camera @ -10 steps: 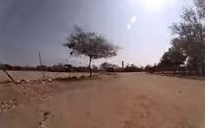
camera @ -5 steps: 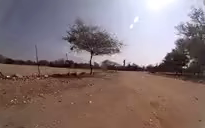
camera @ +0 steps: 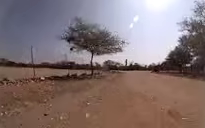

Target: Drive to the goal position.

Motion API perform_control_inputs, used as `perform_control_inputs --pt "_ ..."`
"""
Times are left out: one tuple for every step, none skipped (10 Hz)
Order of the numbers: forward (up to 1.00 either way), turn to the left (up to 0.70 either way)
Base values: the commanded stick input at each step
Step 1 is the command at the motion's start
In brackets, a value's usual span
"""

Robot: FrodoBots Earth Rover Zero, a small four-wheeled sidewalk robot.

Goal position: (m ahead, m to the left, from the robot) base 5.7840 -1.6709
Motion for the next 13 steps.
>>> perform_control_inputs --pt "1.00 -0.40" --pt "1.00 -0.40" --pt "1.00 -0.40" --pt "1.00 -0.40" --pt "1.00 -0.40" --pt "1.00 -0.40" --pt "1.00 -0.37" --pt "1.00 -0.17" --pt "1.00 -0.06" --pt "1.00 -0.03" --pt "1.00 -0.01" --pt "1.00 0.00" --pt "1.00 0.00"
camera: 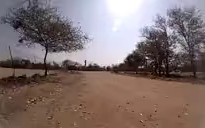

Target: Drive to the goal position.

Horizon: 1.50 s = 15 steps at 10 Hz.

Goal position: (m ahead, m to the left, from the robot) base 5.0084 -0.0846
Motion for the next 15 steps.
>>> perform_control_inputs --pt "1.00 0.00" --pt "1.00 0.00" --pt "1.00 0.01" --pt "1.00 0.03" --pt "1.00 0.02" --pt "1.00 0.02" --pt "1.00 0.02" --pt "1.00 0.02" --pt "1.00 0.02" --pt "1.00 0.02" --pt "1.00 0.02" --pt "1.00 0.02" --pt "1.00 0.02" --pt "1.00 0.02" --pt "1.00 0.02"
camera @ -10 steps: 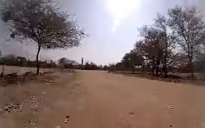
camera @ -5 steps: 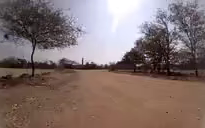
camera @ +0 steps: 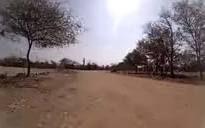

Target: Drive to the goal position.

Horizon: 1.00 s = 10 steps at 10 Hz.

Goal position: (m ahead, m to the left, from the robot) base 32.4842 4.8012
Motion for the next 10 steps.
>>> perform_control_inputs --pt "1.00 0.02" --pt "1.00 0.02" --pt "1.00 0.02" --pt "1.00 0.02" --pt "1.00 0.02" --pt "1.00 0.02" --pt "1.00 0.02" --pt "1.00 0.02" --pt "1.00 0.02" --pt "1.00 0.02"
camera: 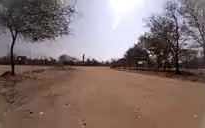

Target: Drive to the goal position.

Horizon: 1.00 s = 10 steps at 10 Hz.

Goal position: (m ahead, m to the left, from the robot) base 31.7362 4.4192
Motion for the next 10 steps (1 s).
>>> perform_control_inputs --pt "1.00 0.02" --pt "1.00 0.02" --pt "1.00 0.02" --pt "1.00 0.02" --pt "1.00 0.02" --pt "1.00 0.02" --pt "1.00 0.02" --pt "1.00 0.02" --pt "1.00 0.02" --pt "1.00 0.02"
